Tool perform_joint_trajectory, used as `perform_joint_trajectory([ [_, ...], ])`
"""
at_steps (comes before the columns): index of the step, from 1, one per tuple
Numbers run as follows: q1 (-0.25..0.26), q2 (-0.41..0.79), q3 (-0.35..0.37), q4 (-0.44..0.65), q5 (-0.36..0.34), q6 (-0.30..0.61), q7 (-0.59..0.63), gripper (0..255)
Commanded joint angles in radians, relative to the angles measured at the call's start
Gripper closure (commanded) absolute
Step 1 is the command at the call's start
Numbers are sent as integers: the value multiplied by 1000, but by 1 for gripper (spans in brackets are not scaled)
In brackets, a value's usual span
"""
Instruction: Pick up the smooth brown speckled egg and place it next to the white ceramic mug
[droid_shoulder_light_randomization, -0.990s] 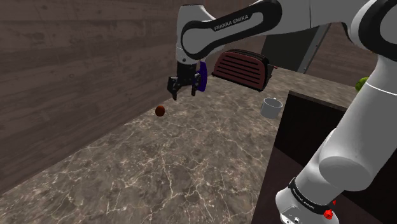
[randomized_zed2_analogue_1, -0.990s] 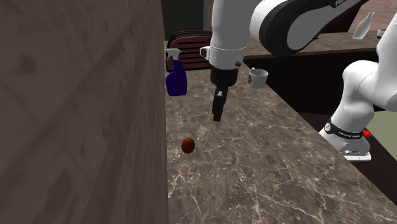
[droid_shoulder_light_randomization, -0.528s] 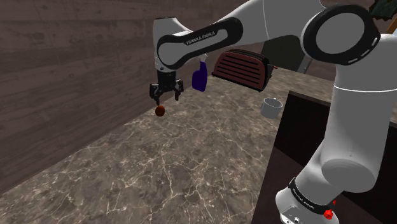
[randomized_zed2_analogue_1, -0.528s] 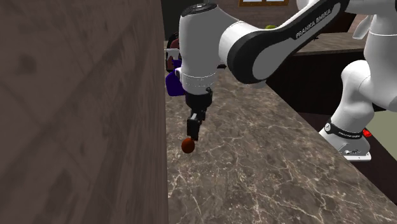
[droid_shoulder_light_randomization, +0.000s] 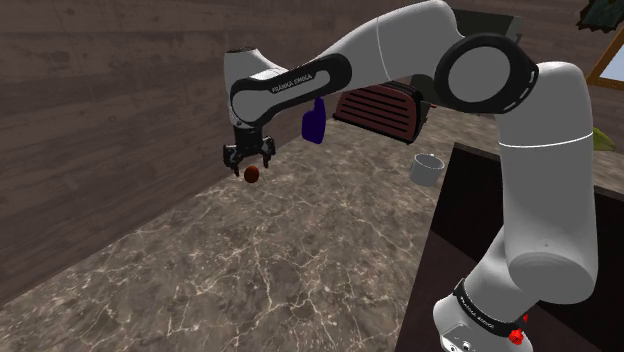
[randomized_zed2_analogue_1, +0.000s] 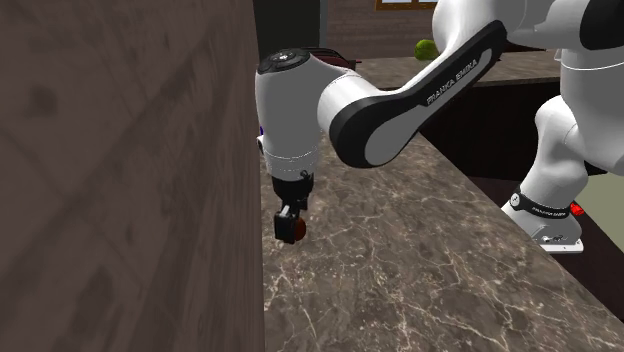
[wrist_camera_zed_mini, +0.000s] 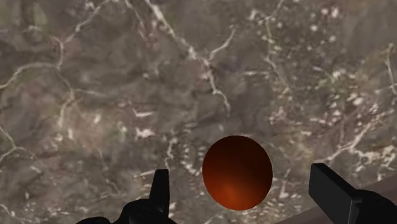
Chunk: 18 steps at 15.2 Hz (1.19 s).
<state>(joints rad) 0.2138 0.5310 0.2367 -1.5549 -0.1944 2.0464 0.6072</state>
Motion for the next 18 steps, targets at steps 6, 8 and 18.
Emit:
perform_joint_trajectory([
  [6,1,19,-4,-21,-7,40,6,0],
  [8,1,19,-4,-21,-7,40,6,0],
  [18,1,19,-4,-21,-7,40,6,255],
])
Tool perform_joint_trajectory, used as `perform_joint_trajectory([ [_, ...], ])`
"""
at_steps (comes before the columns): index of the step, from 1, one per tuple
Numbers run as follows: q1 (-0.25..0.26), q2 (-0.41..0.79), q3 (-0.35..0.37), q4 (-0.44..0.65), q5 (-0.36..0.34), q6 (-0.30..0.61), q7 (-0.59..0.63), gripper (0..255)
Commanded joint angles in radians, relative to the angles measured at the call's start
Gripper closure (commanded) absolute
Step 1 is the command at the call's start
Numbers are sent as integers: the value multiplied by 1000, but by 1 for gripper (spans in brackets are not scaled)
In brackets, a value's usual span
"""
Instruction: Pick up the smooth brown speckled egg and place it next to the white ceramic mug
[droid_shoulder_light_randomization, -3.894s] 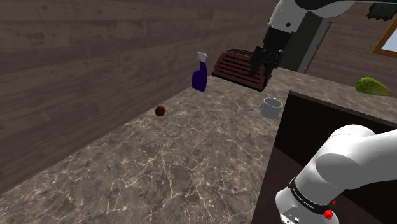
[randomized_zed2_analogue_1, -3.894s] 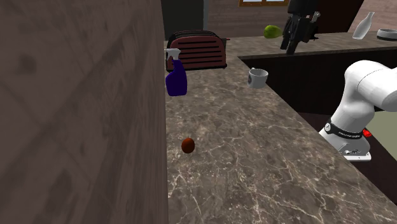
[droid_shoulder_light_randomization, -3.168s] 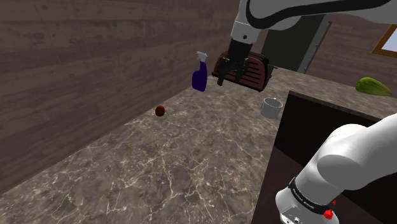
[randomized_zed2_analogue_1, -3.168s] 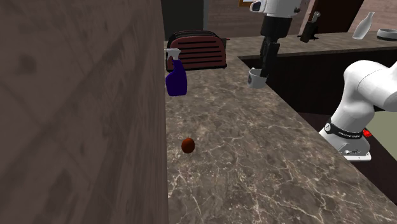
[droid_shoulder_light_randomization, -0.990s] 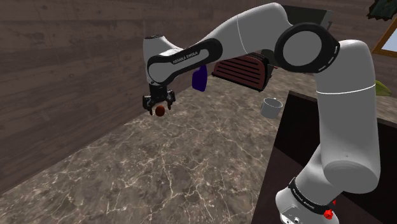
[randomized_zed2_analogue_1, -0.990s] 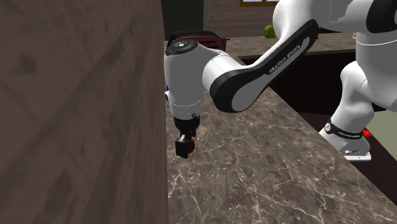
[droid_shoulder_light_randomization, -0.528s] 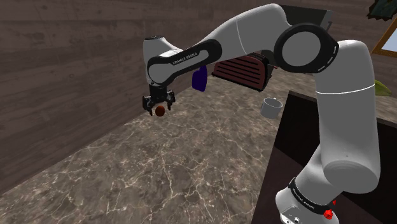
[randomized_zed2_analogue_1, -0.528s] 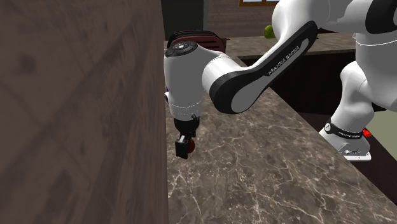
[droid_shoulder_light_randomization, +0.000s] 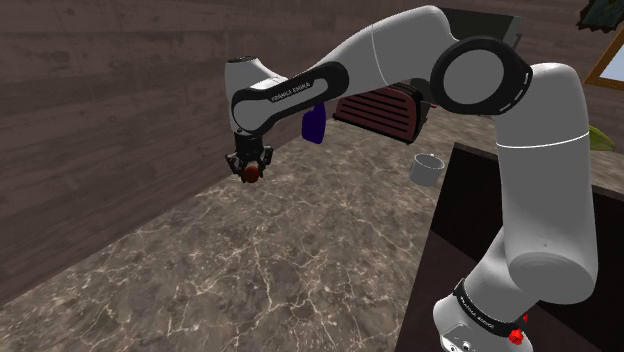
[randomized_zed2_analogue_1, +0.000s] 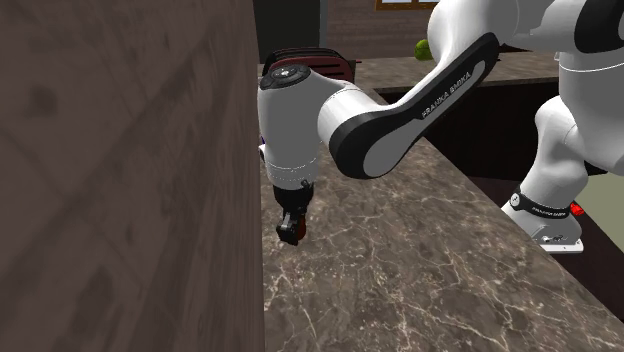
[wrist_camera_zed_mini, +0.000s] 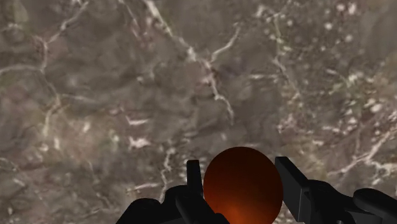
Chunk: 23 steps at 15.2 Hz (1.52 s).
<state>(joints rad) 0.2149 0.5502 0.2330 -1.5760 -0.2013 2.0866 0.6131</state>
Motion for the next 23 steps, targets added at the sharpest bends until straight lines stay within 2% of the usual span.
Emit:
perform_joint_trajectory([
  [1,0,0,0,0,0,0,0,255],
  [23,-1,-85,16,155,31,-237,-30,255],
])
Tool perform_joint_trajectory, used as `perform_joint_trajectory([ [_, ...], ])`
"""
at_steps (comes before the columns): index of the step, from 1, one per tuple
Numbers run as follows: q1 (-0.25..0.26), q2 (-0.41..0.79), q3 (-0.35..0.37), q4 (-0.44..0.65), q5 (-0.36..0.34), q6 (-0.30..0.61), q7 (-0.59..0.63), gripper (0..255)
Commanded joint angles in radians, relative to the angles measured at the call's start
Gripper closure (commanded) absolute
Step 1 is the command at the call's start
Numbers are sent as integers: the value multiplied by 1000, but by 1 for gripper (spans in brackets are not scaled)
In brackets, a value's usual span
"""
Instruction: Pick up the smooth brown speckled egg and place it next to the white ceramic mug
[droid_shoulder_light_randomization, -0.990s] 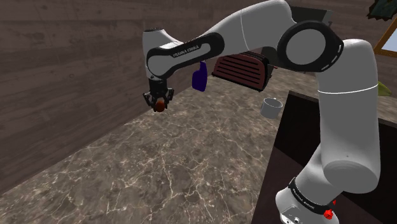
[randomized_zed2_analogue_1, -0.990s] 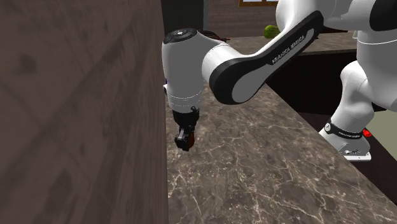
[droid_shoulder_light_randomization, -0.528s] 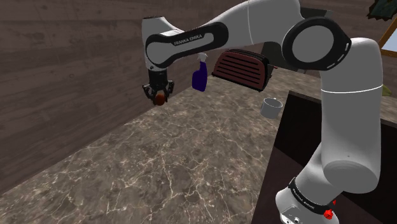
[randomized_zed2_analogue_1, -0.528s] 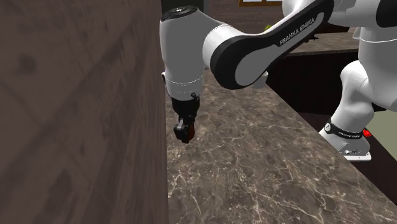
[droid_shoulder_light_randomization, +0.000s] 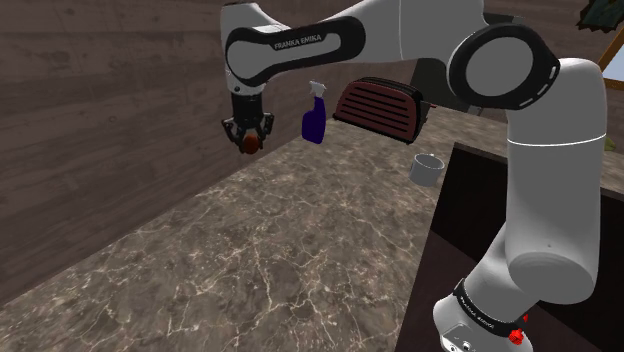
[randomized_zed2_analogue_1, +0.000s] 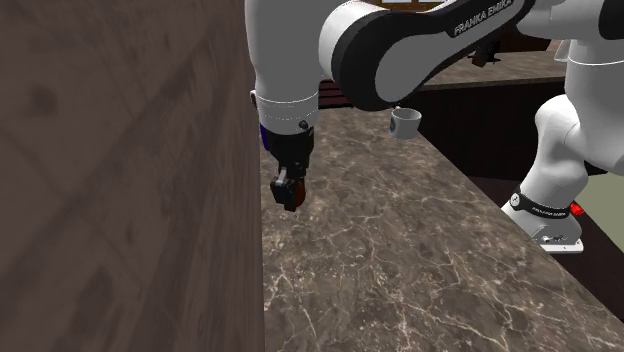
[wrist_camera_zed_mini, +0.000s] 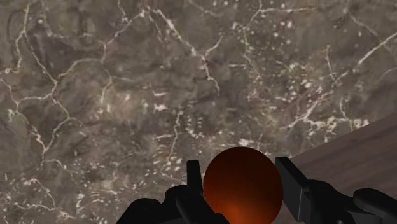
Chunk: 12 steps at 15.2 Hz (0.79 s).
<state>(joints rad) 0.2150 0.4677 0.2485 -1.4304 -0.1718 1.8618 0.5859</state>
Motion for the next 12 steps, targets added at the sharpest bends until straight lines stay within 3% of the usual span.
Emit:
perform_joint_trajectory([
  [1,0,-4,0,20,2,-25,-4,255],
  [8,5,-10,3,103,6,-113,-12,255],
  [12,-69,-119,-11,-58,33,-52,-86,255],
])
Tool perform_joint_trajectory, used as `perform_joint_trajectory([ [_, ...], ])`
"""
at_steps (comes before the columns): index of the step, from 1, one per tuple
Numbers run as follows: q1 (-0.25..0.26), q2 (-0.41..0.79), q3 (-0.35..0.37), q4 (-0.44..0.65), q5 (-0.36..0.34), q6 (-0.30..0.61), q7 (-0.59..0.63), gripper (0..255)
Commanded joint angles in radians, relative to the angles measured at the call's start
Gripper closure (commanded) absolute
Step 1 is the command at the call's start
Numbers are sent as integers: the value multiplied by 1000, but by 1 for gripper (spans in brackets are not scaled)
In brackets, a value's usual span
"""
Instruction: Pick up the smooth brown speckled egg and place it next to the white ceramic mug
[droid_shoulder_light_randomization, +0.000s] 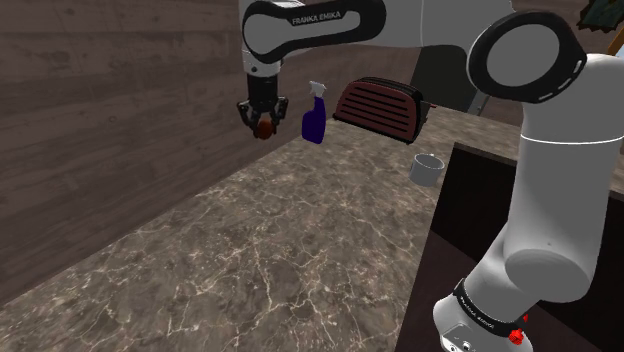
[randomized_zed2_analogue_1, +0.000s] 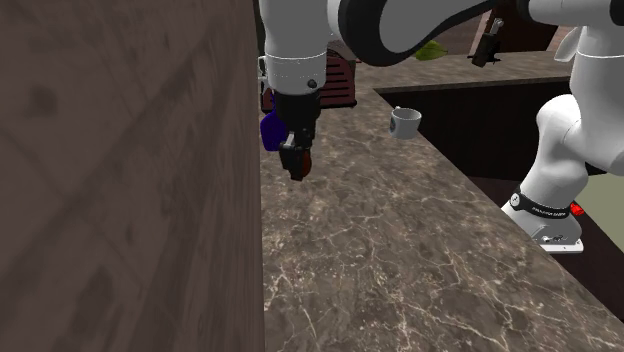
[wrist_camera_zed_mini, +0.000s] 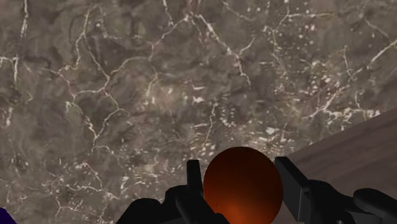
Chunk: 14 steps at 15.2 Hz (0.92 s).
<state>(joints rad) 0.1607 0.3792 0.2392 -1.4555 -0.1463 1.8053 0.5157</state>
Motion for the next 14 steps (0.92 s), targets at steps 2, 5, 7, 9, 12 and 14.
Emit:
perform_joint_trajectory([
  [2,-48,-78,-12,-100,20,28,-56,255],
  [5,-94,-140,-31,-186,37,58,-119,255],
  [7,-124,-176,-46,-235,46,75,-163,255],
  [9,-152,-209,-62,-279,55,89,-207,255],
  [12,-192,-250,-89,-333,65,108,-275,255],
  [14,-218,-273,-109,-363,71,118,-321,255],
])
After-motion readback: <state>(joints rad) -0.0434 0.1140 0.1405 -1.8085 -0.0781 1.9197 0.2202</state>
